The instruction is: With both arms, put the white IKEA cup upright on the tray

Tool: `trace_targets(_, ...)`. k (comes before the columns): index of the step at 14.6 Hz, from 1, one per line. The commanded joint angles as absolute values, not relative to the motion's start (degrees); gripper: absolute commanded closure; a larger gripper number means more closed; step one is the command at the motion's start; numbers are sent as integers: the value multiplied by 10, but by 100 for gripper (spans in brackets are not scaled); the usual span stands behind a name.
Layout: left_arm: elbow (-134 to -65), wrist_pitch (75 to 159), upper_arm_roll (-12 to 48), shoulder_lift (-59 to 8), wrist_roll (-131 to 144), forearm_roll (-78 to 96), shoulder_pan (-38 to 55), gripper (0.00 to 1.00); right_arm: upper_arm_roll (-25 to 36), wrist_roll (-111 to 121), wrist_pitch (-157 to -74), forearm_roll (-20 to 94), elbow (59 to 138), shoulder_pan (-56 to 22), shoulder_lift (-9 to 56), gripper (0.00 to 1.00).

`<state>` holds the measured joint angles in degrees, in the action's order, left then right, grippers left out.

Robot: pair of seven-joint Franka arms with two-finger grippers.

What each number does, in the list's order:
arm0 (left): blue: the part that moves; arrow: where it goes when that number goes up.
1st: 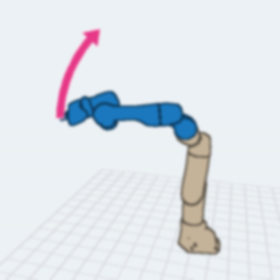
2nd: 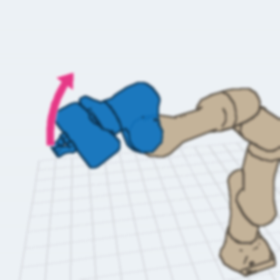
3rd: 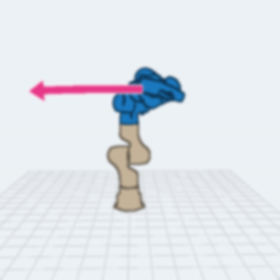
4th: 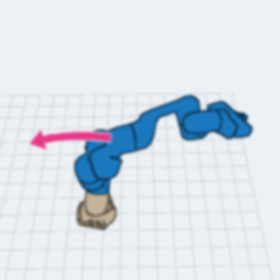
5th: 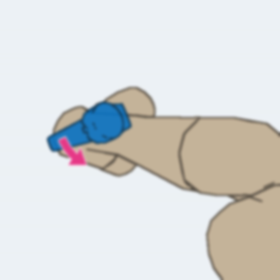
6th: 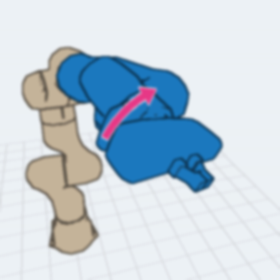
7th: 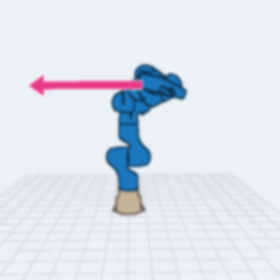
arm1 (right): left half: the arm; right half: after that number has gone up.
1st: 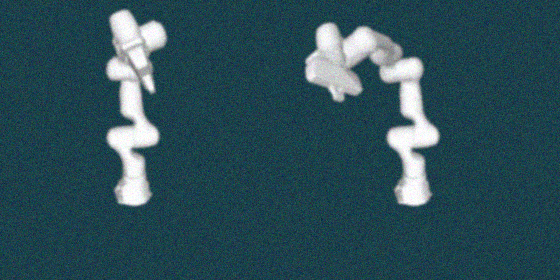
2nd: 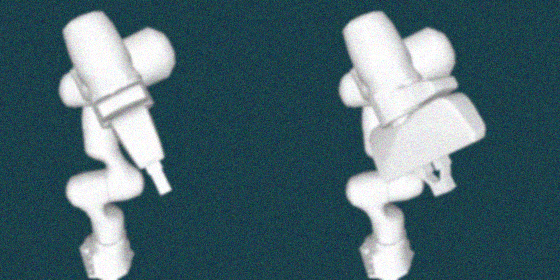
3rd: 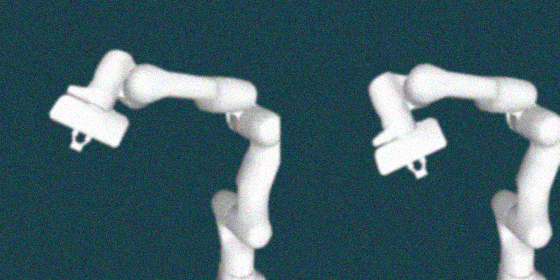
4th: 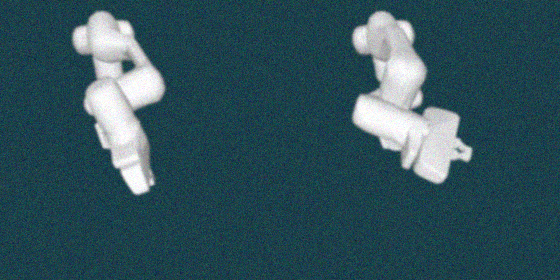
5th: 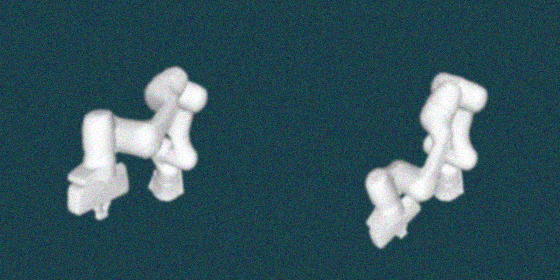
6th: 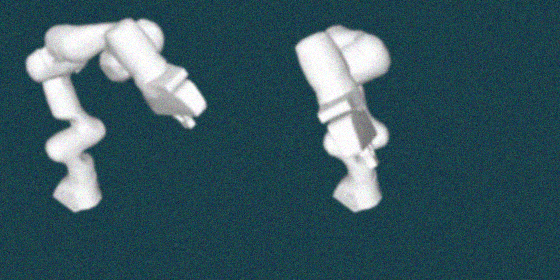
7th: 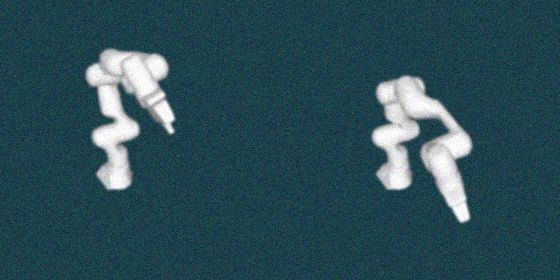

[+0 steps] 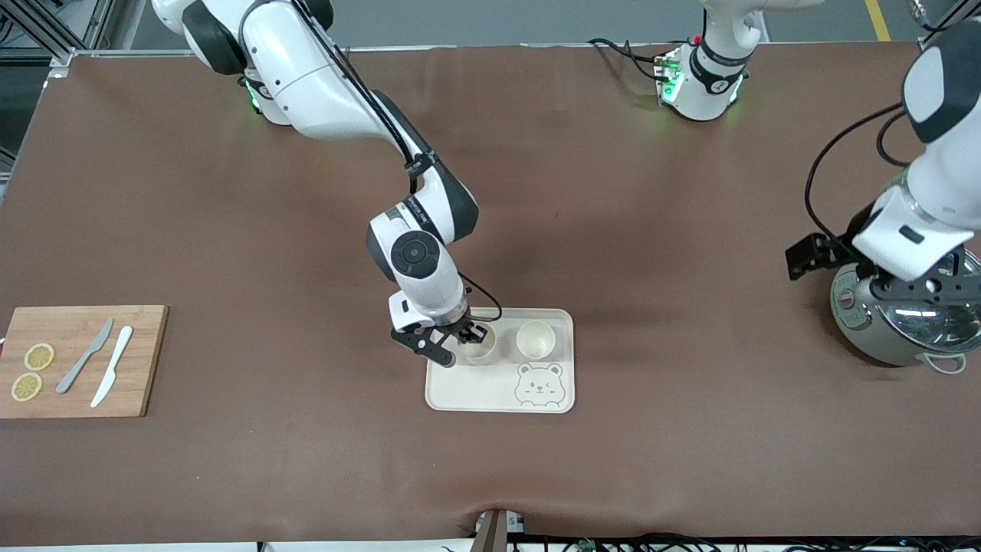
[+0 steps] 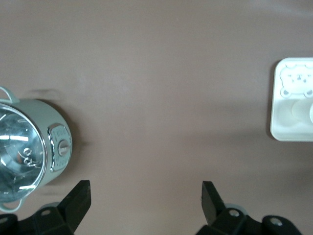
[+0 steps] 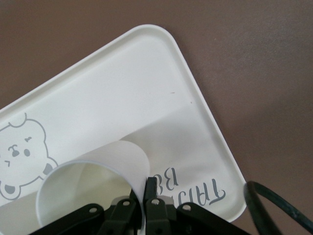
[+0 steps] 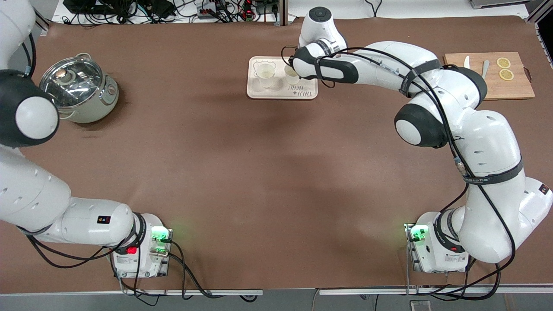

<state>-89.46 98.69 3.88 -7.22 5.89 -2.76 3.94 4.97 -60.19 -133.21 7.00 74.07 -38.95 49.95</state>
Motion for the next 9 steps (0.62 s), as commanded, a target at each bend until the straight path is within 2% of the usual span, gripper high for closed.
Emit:
trace_targets(1, -979, 993, 42, 4, 40, -16, 34, 0, 55, -617, -1332, 63, 725, -393, 509, 39)
trace_targets(2, -990, 994, 41, 21, 40, -9, 34, 0, 55, -617, -1332, 64, 725, -392, 509, 17)
trace_targets(3, -991, 993, 41, 27, 40, 3, 34, 0, 55, -617, -1332, 64, 725, -391, 509, 7)
trace_targets(4, -991, 991, 41, 32, 39, 8, 34, 0, 55, -615, -1332, 63, 725, -390, 509, 0)
trace_targets(9, -965, 991, 33, 33, 18, 10, 33, 0, 56, -591, -1319, 60, 724, -381, 493, 0)
